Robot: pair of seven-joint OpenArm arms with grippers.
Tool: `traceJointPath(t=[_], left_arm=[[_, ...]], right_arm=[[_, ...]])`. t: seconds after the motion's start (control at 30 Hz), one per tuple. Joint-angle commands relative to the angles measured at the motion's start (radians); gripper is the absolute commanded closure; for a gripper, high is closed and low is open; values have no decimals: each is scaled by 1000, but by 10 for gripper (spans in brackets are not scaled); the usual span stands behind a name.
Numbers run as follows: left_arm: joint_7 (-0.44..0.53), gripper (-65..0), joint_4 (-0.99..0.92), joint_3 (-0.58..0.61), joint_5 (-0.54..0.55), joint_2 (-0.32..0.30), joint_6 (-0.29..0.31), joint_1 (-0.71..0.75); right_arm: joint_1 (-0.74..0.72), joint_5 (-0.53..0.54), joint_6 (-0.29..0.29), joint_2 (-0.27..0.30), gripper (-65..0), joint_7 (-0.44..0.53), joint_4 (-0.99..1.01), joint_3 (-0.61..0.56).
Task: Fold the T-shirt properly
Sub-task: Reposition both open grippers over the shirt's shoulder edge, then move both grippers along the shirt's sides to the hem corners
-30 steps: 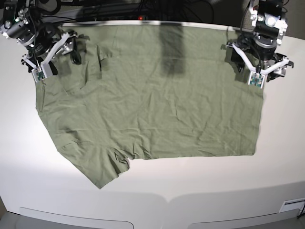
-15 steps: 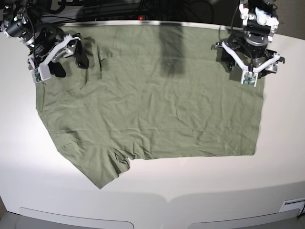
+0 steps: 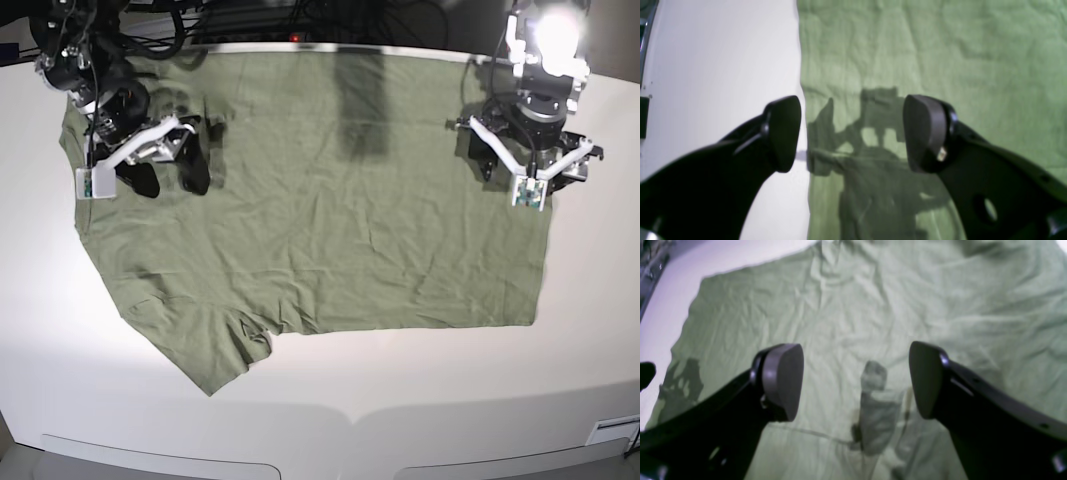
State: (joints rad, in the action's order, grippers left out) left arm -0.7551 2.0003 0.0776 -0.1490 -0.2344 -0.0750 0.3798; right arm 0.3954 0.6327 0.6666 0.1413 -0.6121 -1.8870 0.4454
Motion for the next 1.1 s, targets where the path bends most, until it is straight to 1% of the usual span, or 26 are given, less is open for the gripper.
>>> traceJointPath(t=[0.0, 0.07, 0.17, 0.2, 0.33, 0.5, 0.57, 0.67, 0.77, 0.8, 0.83, 0.93, 0.97, 1.07], left_arm=[[10, -457, 18, -4, -6, -4, -6, -18], [-28, -457, 18, -4, -7, -5, 4, -46], [-80, -457, 18, -4, 0, -5, 100, -101], [-87, -457, 18, -4, 1, -5, 116, -119], [-89, -457, 18, -4, 0, -5, 121, -164], [-80, -457, 18, -4, 0, -5, 121, -187], [-64, -457, 18, -4, 1, -5, 121, -198], [-6, -457, 18, -4, 0, -5, 121, -200], [1, -457, 18, -4, 0, -5, 123, -201], [1, -457, 18, -4, 2, -5, 140, -202], [0, -457, 16, -4, 6, -5, 178, -207], [-34, -457, -5, -5, 77, -5, 322, -257], [-45, -457, -16, -5, 100, -5, 347, -282], [-67, -457, -81, -5, 116, -6, 353, -379]], right_arm=[[-14, 18, 9, 5, -481, 9, -18, 6], [-41, 18, 9, 6, -481, -39, -18, 6], [-96, 18, 8, 5, -480, -71, -18, 6], [-114, 18, 8, 5, -480, -71, -18, 6], [-164, 18, 7, 5, -480, -94, -18, 6], [-165, 19, 7, 5, -480, -96, -18, 6], [-166, 19, 7, 5, -480, -96, -18, 6], [-166, 34, 8, 5, -480, -95, -18, 6], [-166, 31, 16, 6, -480, -96, -18, 6], [-172, 27, 19, 6, -480, -96, -18, 6], [-182, 17, 18, 5, -480, -98, -18, 6], [-228, -9, 18, 6, -480, -124, -18, 6], [-247, -9, 18, 5, -480, -135, -18, 6], [-309, -8, 18, 6, -480, -174, -18, 6]])
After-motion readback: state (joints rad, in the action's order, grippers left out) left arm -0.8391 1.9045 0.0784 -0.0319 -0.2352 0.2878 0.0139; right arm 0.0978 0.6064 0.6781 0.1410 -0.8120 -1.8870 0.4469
